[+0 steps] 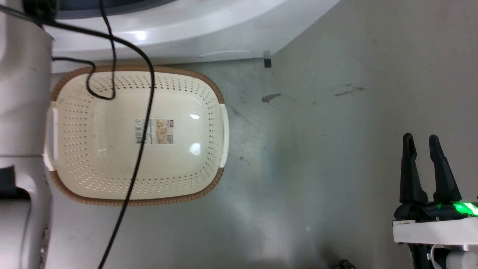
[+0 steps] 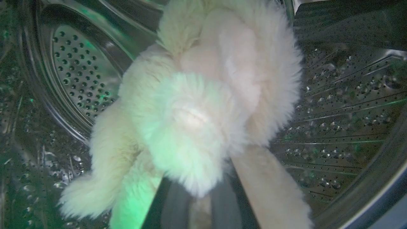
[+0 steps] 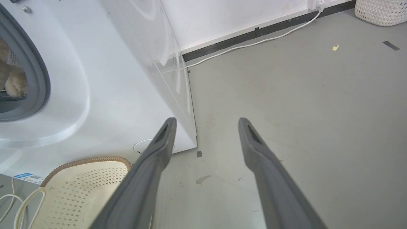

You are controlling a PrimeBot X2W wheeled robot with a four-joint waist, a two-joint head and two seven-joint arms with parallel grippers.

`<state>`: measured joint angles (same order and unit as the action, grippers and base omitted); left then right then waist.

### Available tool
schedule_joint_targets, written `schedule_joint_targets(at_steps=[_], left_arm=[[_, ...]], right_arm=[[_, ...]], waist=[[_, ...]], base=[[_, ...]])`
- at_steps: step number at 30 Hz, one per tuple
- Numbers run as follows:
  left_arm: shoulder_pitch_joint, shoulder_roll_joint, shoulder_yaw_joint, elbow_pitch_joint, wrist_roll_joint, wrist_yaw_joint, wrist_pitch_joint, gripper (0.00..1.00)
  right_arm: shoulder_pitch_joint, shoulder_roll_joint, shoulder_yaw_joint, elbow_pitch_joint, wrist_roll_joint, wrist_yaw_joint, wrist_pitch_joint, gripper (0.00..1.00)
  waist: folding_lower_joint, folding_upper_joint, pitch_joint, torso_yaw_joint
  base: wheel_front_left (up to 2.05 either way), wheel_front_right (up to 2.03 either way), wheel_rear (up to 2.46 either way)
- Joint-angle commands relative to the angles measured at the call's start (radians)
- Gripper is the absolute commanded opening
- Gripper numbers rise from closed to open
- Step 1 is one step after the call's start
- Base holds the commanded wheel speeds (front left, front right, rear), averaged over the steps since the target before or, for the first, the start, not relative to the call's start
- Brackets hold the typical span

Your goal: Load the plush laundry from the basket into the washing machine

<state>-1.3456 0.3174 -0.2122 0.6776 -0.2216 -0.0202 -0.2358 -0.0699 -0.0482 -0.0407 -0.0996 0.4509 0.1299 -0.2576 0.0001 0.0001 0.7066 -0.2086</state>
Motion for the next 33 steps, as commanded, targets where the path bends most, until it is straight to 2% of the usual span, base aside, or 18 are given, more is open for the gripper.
schedule_joint_targets(at_steps=[1, 17, 33], left_arm=[[-0.030, 0.009, -0.003, 0.000, 0.008, -0.001, 0.000, 0.00], [-0.237, 0.076, -0.012, 0.049, 0.031, -0.003, 0.009, 0.00], [-0.383, 0.094, -0.035, 0.153, 0.040, -0.014, -0.008, 0.00]], right_arm=[[-0.014, -0.002, 0.001, -0.006, 0.009, 0.001, -0.004, 1.00], [-0.009, -0.002, 0.023, -0.030, 0.033, 0.001, -0.004, 1.00], [0.000, -0.002, 0.037, -0.044, 0.050, 0.001, -0.004, 1.00]], waist=[[-0.0001, -0.0001, 0.018, -0.014], [-0.0001, -0.0001, 0.125, -0.066], [-0.0001, -0.0001, 0.198, -0.117]], base=[[0.00, 0.00, 0.00], [0.00, 0.00, 0.00], [0.00, 0.00, 0.00]])
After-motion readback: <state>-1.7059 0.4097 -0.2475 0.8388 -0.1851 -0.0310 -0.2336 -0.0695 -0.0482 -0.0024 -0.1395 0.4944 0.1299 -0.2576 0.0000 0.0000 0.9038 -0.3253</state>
